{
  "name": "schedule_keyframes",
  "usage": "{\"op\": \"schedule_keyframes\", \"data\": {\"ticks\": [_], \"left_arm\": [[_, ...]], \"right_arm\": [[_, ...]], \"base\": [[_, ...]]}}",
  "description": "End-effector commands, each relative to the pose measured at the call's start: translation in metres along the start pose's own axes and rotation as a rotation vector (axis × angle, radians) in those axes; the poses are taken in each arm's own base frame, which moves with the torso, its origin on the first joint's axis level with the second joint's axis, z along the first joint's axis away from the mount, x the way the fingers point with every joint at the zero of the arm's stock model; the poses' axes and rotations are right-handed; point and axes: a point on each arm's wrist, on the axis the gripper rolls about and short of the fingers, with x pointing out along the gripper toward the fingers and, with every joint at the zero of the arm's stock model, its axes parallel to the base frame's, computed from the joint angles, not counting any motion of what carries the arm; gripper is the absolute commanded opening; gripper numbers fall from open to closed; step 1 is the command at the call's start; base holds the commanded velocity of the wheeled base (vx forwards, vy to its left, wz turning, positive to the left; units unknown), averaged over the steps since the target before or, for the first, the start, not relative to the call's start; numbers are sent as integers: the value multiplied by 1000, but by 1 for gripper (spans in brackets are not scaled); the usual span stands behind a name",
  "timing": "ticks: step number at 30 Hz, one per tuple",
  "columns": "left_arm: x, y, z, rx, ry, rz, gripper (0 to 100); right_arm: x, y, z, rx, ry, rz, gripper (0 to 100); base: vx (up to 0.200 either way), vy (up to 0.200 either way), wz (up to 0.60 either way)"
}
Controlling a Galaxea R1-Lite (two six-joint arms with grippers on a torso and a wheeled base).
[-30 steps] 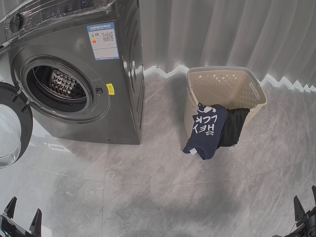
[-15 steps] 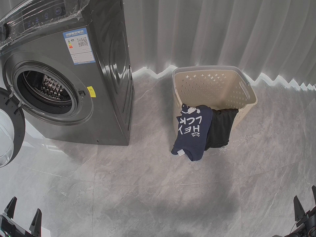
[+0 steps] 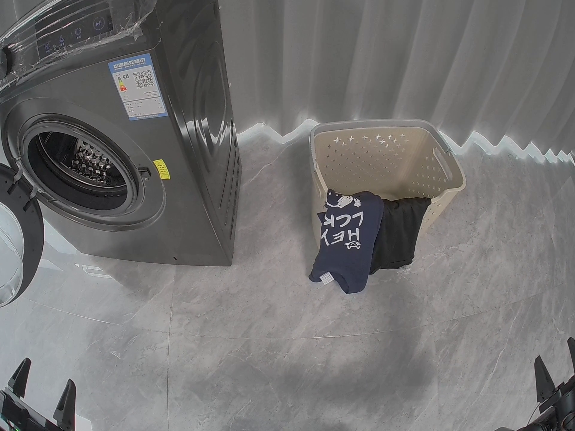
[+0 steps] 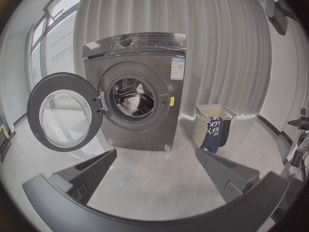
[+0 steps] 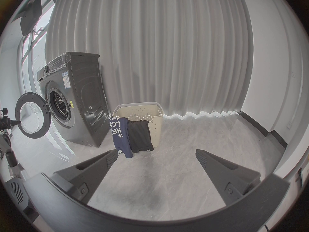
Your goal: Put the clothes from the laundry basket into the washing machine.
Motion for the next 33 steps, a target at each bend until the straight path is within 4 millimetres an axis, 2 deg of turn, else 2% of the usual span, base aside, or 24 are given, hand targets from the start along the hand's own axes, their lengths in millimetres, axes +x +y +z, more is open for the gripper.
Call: {"op": "schedule_keyframes", "data": {"ticks": [1, 18, 24, 30, 33], "left_arm": [[0, 0, -5, 2, 3, 0, 100], [0, 0, -5, 7, 3, -4, 100], [0, 0, -5, 9, 3, -4, 100], [0, 0, -5, 7, 3, -6, 100], [0, 0, -5, 7, 3, -6, 100]], "right_arm": [[0, 0, -5, -1, 2, 0, 100], [0, 0, -5, 0, 2, 0, 100], [0, 0, -5, 0, 2, 0, 100], [0, 0, -5, 0, 2, 0, 100], [0, 0, -5, -1, 2, 0, 100]], "base": [[0, -200, 0], [0, -200, 0], [0, 0, 0], [0, -200, 0], [0, 0, 0]]}}
